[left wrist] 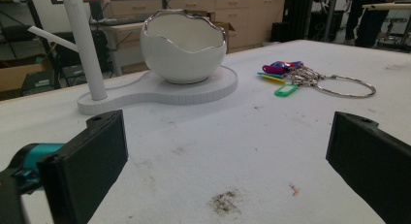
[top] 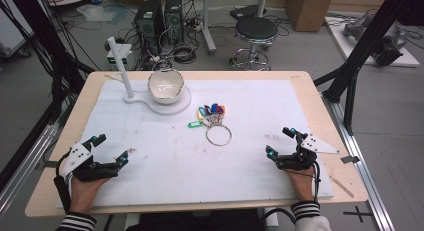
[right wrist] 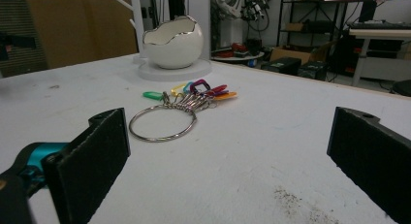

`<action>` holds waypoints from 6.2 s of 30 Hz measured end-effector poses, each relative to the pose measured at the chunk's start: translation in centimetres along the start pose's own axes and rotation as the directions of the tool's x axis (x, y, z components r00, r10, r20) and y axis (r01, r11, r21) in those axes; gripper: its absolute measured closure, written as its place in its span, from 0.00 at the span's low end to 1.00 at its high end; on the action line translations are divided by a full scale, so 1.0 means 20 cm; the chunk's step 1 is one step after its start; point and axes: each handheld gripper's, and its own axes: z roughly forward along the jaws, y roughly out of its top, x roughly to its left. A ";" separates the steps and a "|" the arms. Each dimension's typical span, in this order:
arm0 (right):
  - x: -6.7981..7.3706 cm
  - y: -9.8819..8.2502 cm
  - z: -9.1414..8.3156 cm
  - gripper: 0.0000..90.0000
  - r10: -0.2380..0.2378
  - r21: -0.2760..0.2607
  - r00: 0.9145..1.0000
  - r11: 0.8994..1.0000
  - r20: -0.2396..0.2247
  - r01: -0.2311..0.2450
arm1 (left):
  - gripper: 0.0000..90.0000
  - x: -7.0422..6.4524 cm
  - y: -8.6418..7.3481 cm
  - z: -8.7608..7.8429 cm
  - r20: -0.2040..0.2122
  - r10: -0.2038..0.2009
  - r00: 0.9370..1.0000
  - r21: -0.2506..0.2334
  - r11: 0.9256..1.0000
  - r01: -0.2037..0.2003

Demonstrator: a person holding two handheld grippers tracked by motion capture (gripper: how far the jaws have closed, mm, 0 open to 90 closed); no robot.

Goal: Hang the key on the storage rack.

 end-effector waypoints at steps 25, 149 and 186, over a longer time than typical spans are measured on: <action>-0.03 0.15 0.00 0.01 0.027 0.038 1.000 0.999 0.000 -0.027 | 0.02 0.00 0.00 0.00 0.005 0.005 1.000 -0.002 1.000 -0.005; 0.43 0.36 1.14 0.58 -0.124 0.685 0.709 0.190 -0.694 0.703 | 0.02 0.00 0.00 0.00 0.011 -0.003 1.000 -0.001 1.000 0.003; 0.45 0.34 1.16 0.88 -0.154 0.646 0.655 0.107 -0.740 0.755 | 0.02 0.00 0.00 0.00 0.012 -0.002 1.000 -0.001 1.000 0.002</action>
